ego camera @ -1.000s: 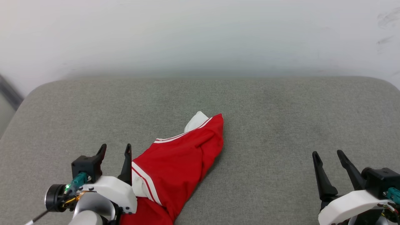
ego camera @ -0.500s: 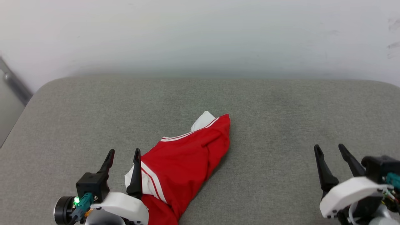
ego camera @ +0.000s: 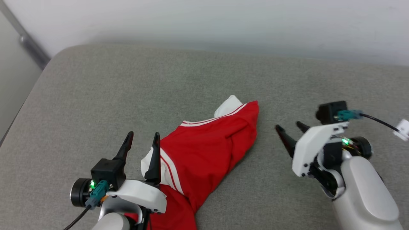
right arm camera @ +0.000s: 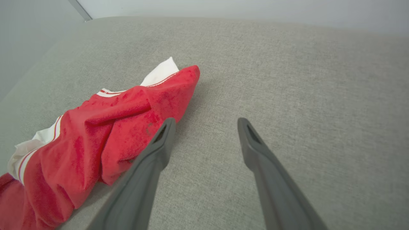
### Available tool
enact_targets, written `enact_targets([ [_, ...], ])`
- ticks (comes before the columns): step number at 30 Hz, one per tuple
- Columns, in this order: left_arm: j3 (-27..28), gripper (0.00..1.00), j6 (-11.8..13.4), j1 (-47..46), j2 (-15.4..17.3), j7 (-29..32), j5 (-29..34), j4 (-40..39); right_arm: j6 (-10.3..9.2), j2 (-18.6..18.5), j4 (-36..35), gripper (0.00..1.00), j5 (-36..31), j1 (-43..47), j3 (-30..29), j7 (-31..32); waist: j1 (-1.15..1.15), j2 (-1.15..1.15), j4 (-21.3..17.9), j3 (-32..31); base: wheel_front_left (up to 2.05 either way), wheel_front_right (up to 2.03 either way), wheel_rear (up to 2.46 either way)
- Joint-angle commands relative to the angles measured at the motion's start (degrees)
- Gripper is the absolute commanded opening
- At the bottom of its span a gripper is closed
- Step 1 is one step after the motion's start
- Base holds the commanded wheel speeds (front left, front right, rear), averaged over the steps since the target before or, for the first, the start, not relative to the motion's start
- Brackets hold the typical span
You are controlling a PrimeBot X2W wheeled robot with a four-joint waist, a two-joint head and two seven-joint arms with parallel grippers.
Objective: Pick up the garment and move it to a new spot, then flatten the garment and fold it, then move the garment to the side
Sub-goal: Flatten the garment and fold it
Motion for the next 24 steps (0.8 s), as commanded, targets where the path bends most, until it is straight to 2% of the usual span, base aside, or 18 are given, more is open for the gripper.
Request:
enact_targets([
  [1, -0.2, 1.00, -0.5, -1.2, -0.4, -0.5, 0.3, 0.5, -0.02, -0.6, 2.0, 1.00, 0.9, -2.5, 2.3, 1.0, 0.00, 0.00, 1.9, 2.3, 0.00, 0.00, 0.00],
  [7, -0.9, 1.00, -1.8, -3.3, -1.5, -1.1, 0.0, 2.6, -0.02, -0.8, 10.6, 1.00, 6.3, -9.1, 11.3, 5.0, 0.00, 0.00, 3.5, 4.7, 0.00, 0.00, 0.00],
  [12, -1.1, 1.00, -2.3, -4.1, -1.9, -1.4, -0.2, 4.0, -0.02, -0.7, 17.7, 1.00, 10.0, -12.8, 16.1, 5.2, 0.00, 0.00, 4.0, 5.5, 0.00, 0.00, 0.00],
  [13, -1.1, 1.00, -2.4, -4.2, -1.9, -1.5, -0.2, 4.2, -0.02, -0.5, 19.1, 0.80, 10.9, -13.3, 16.7, 5.3, 0.00, 0.00, 4.0, 5.6, 0.00, 0.00, 0.00],
  [14, -1.2, 1.00, -2.4, -4.3, -2.0, -1.6, -0.2, 4.4, -0.02, -0.4, 20.1, 0.32, 11.5, -13.8, 17.4, 5.2, 0.00, 0.00, 4.0, 5.5, 0.00, 0.00, 0.00],
  [15, -1.2, 1.00, -2.5, -4.3, -2.0, -1.6, -0.3, 4.5, -0.02, -0.4, 21.0, 0.00, 12.3, -14.3, 18.0, 4.4, 0.00, 0.00, 4.1, 5.5, 0.00, 0.00, 0.00],
  [19, -1.1, 1.00, -2.4, -4.0, -1.9, -1.7, -0.4, 5.1, -0.02, -0.2, 22.6, 0.00, 15.0, -15.7, 20.4, 1.5, 0.00, 0.00, 3.6, 4.9, 0.00, 0.00, 0.00],
  [24, -1.2, 1.00, -2.1, -3.3, -1.8, -1.7, -0.6, 5.4, -0.02, -2.0, 21.9, 0.00, 17.3, -16.0, 23.5, -3.3, 0.00, 0.00, 2.6, 3.5, 0.00, 0.00, 0.00],
])
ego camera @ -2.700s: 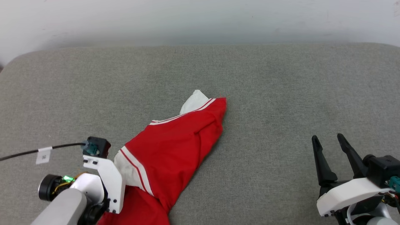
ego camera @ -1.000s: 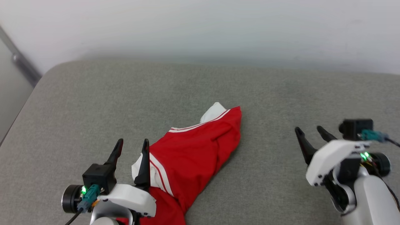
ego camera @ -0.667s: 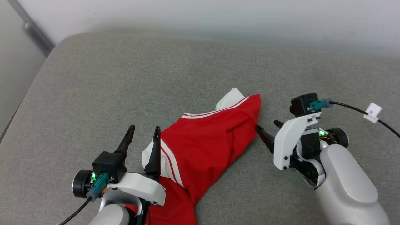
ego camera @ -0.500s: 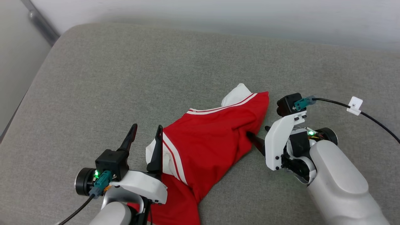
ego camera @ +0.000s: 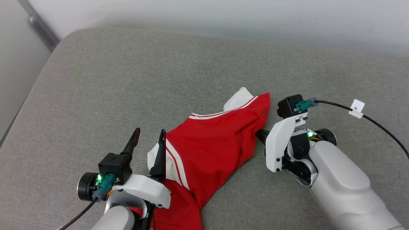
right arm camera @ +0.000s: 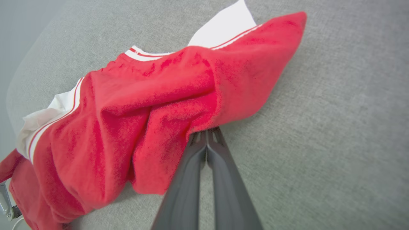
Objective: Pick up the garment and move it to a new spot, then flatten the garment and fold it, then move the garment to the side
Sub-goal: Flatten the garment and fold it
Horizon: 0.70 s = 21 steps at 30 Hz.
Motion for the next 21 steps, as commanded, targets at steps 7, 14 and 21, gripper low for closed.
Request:
enact_targets([
  [7, 0.2, 1.00, 1.0, 1.5, 0.6, 0.2, -0.4, -0.1, -0.02, -3.6, -3.0, 0.00, 0.6, 1.6, 1.4, -8.2, 0.00, 0.00, -2.2, -2.2, 0.00, 0.00, 0.00],
  [14, 0.6, 1.00, 2.2, 3.5, 1.7, 0.6, -0.5, -0.9, -0.02, -7.4, -7.5, 0.00, -3.4, 6.2, -3.3, -14.5, 0.00, 0.00, -5.4, -4.3, 0.00, 0.00, 0.00],
  [21, 1.1, 1.00, 3.3, 5.6, 2.7, 1.1, -1.0, -1.3, -0.02, -8.8, -17.5, 0.00, -11.1, 17.5, -16.2, -20.7, 0.00, 0.00, -7.6, -6.6, 0.00, 0.00, 0.00],
])
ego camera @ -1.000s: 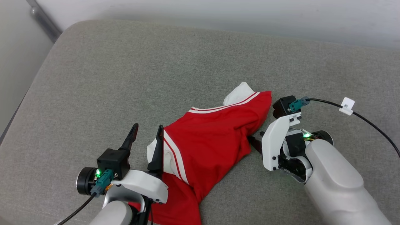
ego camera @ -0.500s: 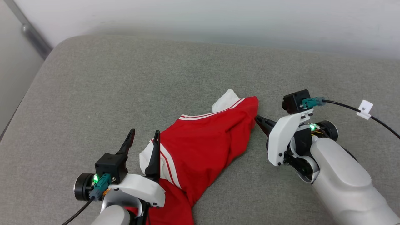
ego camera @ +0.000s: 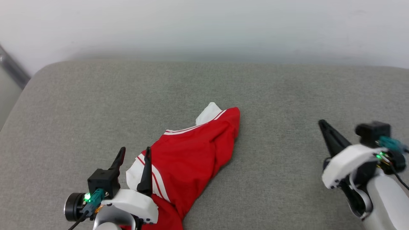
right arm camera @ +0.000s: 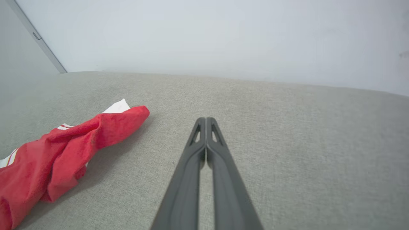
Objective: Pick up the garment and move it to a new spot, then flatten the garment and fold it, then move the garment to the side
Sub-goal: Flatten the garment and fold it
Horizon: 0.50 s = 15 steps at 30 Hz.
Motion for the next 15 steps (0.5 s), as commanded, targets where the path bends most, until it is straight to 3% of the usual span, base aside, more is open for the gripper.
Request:
enact_targets([
  [1, 0.2, 1.00, 0.4, 0.7, 0.3, 0.1, 0.0, -0.2, -0.02, 0.6, -2.1, 0.00, -1.3, 2.1, -1.7, -1.1, 0.00, 0.00, -0.7, -0.8, 0.00, 0.00, 0.00],
  [4, 0.6, 1.00, 1.0, 1.5, 0.9, 0.2, -0.3, -0.7, -0.02, 2.5, -8.6, 0.00, -4.7, 8.3, -6.5, -3.3, 0.00, 0.00, -1.4, -1.4, 0.00, 0.00, 0.00],
  [5, 0.7, 1.00, 1.1, 1.8, 1.0, 0.3, -0.4, -0.8, -0.02, 3.0, -10.6, 0.38, -5.7, 10.0, -7.7, -3.7, 0.00, 0.00, -1.5, -1.5, 0.00, 0.00, 0.00],
  [6, 0.8, 1.00, 1.3, 2.0, 1.2, 0.4, -0.4, -0.9, -0.02, 3.9, -12.4, 0.99, -6.5, 11.8, -8.9, -4.0, 0.00, 0.00, -1.7, -1.7, 0.00, 0.00, 0.00],
  [15, 0.7, 1.00, 1.9, 3.0, 1.8, 0.9, -0.6, -1.3, -0.02, 9.2, -21.5, 1.00, -9.5, 21.1, -12.9, 0.1, 0.00, 0.00, -2.2, -2.6, 0.00, 0.00, 0.00],
])
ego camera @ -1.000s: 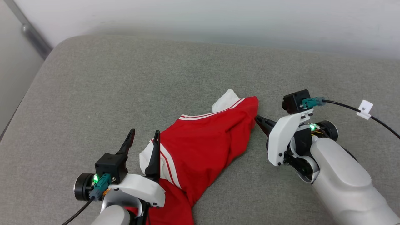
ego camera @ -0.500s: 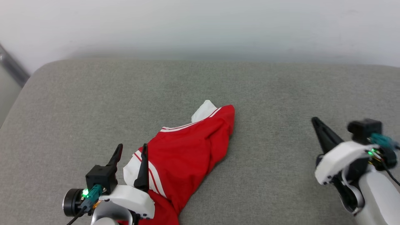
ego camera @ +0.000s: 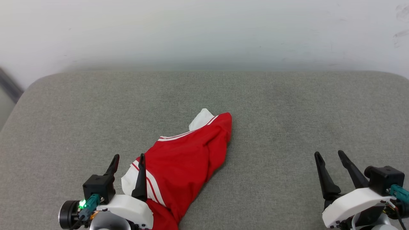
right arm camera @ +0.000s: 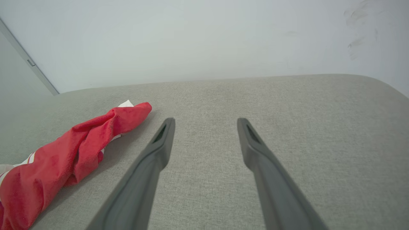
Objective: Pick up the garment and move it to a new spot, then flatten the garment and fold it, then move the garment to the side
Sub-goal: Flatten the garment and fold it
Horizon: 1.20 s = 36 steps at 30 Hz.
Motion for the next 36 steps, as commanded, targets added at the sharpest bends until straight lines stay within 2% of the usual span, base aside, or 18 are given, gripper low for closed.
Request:
enact_targets([
  [1, 0.0, 1.00, 0.1, 0.5, 0.2, 0.1, 0.0, -0.1, -0.02, 0.5, -1.1, 1.00, -0.2, 0.6, -0.2, 0.2, 0.00, 0.00, 0.1, -0.1, 0.00, 0.00, 0.00],
  [7, -0.5, 1.00, 0.5, 0.6, 0.5, 0.8, 0.2, -0.4, -0.02, 0.9, -3.4, 1.00, -1.0, 1.2, -0.5, 0.0, 0.00, 0.00, -0.1, -0.5, 0.00, 0.00, 0.00],
  [12, -2.9, 1.00, -1.5, -3.9, 0.1, 3.1, 1.4, 0.1, -0.02, 1.3, -4.7, 1.00, -1.7, 0.8, -0.4, -0.3, 0.00, 0.00, -0.3, -0.2, 0.00, 0.00, 0.00],
  [17, -8.1, 1.00, -6.9, -13.3, -1.0, 11.3, 2.6, 2.9, -0.02, 1.6, -7.2, 1.00, -2.8, 0.2, -0.5, -0.1, 0.00, 0.00, -0.9, 1.0, 0.00, 0.00, 0.00],
  [22, -12.7, 1.00, -13.7, -21.4, -2.2, 21.4, 1.2, 7.7, -0.02, 2.2, -9.6, 1.00, -4.0, -0.7, 0.0, -0.6, 0.00, 0.00, -2.5, 3.3, 0.00, 0.00, 0.00],
  [25, -14.7, 1.00, -17.0, -24.3, -2.5, 27.1, -0.1, 11.6, -0.02, 2.6, -10.5, 1.00, -4.3, -1.0, 0.4, -0.9, 0.00, 0.00, -3.6, 4.9, 0.00, 0.00, 0.00],
  [30, -17.6, 1.00, -21.4, -27.1, -3.0, 34.3, -2.0, 18.5, -0.02, 3.2, -11.0, 1.00, -4.4, -1.5, 0.6, -1.4, 0.00, 0.00, -5.5, 7.6, 0.00, 0.00, 0.00],
  [36, -20.1, 1.00, -24.9, -28.0, -3.5, 41.5, -4.0, 26.8, -0.02, 3.7, -9.9, 1.00, -3.9, -1.9, 0.6, -1.9, 0.00, 0.00, -6.9, 8.7, 0.00, 0.00, 0.00],
])
